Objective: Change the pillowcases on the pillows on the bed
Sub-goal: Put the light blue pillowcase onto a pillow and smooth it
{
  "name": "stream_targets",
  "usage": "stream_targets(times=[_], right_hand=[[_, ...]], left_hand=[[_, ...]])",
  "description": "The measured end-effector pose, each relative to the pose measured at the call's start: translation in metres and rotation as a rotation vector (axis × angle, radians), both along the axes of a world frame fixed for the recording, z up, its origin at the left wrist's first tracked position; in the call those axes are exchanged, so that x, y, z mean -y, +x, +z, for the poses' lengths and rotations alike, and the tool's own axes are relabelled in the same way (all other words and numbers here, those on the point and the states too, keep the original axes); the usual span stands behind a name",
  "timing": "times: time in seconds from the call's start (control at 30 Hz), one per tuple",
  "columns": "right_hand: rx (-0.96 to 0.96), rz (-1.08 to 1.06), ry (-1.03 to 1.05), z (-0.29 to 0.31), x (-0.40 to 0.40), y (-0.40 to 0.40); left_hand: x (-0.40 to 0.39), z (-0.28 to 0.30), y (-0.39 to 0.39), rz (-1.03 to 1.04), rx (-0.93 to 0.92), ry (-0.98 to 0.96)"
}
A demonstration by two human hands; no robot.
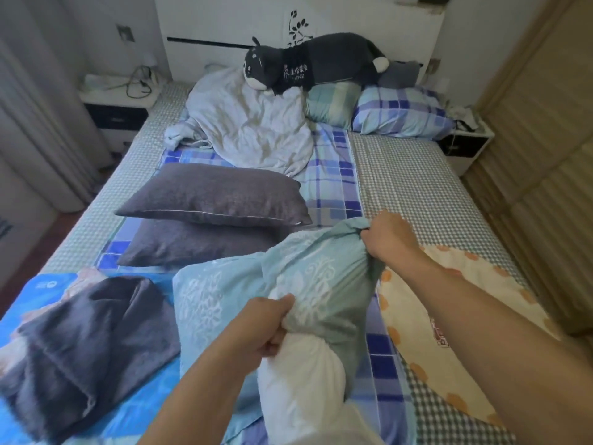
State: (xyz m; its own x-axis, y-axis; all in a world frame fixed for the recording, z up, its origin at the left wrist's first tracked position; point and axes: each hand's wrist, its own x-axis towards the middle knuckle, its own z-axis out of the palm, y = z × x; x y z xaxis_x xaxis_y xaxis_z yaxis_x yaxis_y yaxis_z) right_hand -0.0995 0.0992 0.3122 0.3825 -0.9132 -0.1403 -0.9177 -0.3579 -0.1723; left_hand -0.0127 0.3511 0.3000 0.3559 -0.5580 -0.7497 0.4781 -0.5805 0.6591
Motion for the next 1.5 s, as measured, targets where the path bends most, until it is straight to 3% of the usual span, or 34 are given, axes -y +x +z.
stream_targets(times=[0.07, 0.17, 0.23, 0.33, 0.43, 0.5, 0.63, 0.8, 0.87, 0.97, 1.0, 1.03, 1.1, 1.13, 1.17, 1.27, 1.4, 1.43, 1.5], right_hand=[[0.047, -0.049, -0.003, -0.016, 0.009, -0.01], [0.133, -0.067, -0.041, -0.027, 0.014, -0.02], [0.163, -0.11, 0.011, -0.026, 0.019, -0.025], [0.214, -0.096, 0.147, -0.026, 0.021, -0.025], [0.203, -0.1, 0.231, -0.038, 0.016, -0.029], [0.179, -0.149, 0.237, -0.046, 0.021, -0.04], [0.092, -0.175, 0.054, -0.05, 0.048, -0.063], [0.196, -0.189, 0.065, -0.044, 0.065, -0.047], [0.501, -0.191, 0.262, -0.03, 0.058, -0.036], [1.399, -0.262, 0.853, -0.017, 0.024, -0.037], [1.44, -0.277, 0.909, -0.027, 0.012, -0.042], [1.284, -0.249, 0.86, -0.033, -0.002, -0.046], [0.755, -0.111, 0.641, -0.056, -0.018, -0.052], [0.612, -0.1, 0.552, -0.065, -0.018, -0.055], [0.599, -0.112, 0.505, -0.069, -0.015, -0.056], [0.794, -0.2, 0.483, -0.062, 0.0, -0.063], [0.794, -0.315, -0.051, -0.052, -0.021, -0.091], [0.819, -0.264, -0.013, -0.052, -0.033, -0.095], [0.669, -0.024, 0.342, -0.059, -0.066, -0.093]], left_hand=[[-0.003, -0.002, -0.034, 0.215, -0.452, -0.139], [0.001, -0.006, -0.07, 0.307, -0.65, -0.225], [-0.002, -0.024, -0.066, 0.351, -0.593, -0.171], [-0.012, -0.056, -0.055, 0.393, -0.293, 0.02], [-0.003, -0.061, -0.053, 0.242, 0.118, 0.166], [0.009, -0.049, -0.055, 0.163, 0.288, 0.153], [0.022, -0.021, -0.081, 0.081, 0.013, -0.237], [0.04, -0.019, -0.082, 0.133, 0.037, -0.133], [0.039, -0.027, -0.074, 0.217, -0.038, -0.091], [0.032, -0.044, -0.064, 0.47, -0.245, -0.077], [0.03, -0.049, -0.061, 0.506, -0.281, -0.075], [0.028, -0.054, -0.06, 0.501, -0.309, -0.074], [0.023, -0.061, -0.063, 0.439, -0.34, -0.054], [0.02, -0.065, -0.065, 0.405, -0.349, -0.046], [0.018, -0.066, -0.067, 0.381, -0.356, -0.037], [0.017, -0.069, -0.061, 0.402, -0.327, -0.047], [0.016, -0.076, -0.04, 0.409, -0.318, -0.115], [0.017, -0.076, -0.036, 0.403, -0.327, -0.118], [0.021, -0.077, -0.028, 0.428, -0.384, -0.125]])
